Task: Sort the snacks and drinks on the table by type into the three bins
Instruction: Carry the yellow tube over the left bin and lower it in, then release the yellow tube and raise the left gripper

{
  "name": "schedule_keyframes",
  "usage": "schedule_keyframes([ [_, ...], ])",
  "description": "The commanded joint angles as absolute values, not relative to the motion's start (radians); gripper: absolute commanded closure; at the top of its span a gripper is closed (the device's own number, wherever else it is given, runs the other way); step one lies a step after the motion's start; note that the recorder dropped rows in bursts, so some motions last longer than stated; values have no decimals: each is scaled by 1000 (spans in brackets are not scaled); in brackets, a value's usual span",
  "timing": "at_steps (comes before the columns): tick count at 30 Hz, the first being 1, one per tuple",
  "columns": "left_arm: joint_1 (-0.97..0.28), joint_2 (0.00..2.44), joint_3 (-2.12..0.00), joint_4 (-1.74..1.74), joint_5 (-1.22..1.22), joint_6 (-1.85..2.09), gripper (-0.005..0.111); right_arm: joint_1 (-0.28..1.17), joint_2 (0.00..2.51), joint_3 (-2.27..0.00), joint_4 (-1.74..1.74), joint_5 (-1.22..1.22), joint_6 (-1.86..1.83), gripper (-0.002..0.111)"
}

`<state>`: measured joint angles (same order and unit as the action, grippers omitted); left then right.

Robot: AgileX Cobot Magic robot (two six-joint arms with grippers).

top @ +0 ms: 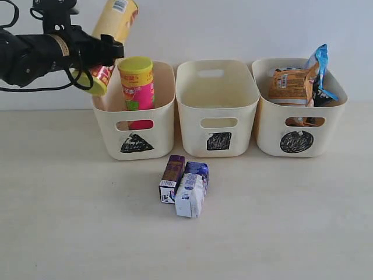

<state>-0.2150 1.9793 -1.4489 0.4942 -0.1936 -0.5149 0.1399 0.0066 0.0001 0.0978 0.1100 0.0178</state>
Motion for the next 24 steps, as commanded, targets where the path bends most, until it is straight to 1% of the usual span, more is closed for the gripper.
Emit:
schedule_keyframes([
  [1,-221,1981,-1460,488,-212,-542,103,137,0,0,95,109,19,108],
  [9,-221,2035,-1460,488,-210,-600,103,137,0,0,95,109,19,108],
  [11,-221,2050,-1460,490,-210,-614,101,137,0,0,95,109,19,108],
  [12,-221,2056,-1460,490,-210,-614,92,137,0,0,95,109,19,108],
  [13,-221,2058,-1460,490,-208,-614,87,137,0,0,95,109,19,108],
  [16,-221,2058,-1460,490,-208,-616,64,137,0,0,95,109,19,108],
  [17,-221,2056,-1460,490,-210,-635,50,137,0,0,95,109,19,108],
  [19,-221,2055,-1460,490,-214,-637,40,137,0,0,95,109,19,108],
  [22,-221,2044,-1464,490,-211,-637,37,137,0,0,95,109,19,108],
  [24,-221,2033,-1466,490,-210,-639,31,137,0,0,95,109,19,108],
])
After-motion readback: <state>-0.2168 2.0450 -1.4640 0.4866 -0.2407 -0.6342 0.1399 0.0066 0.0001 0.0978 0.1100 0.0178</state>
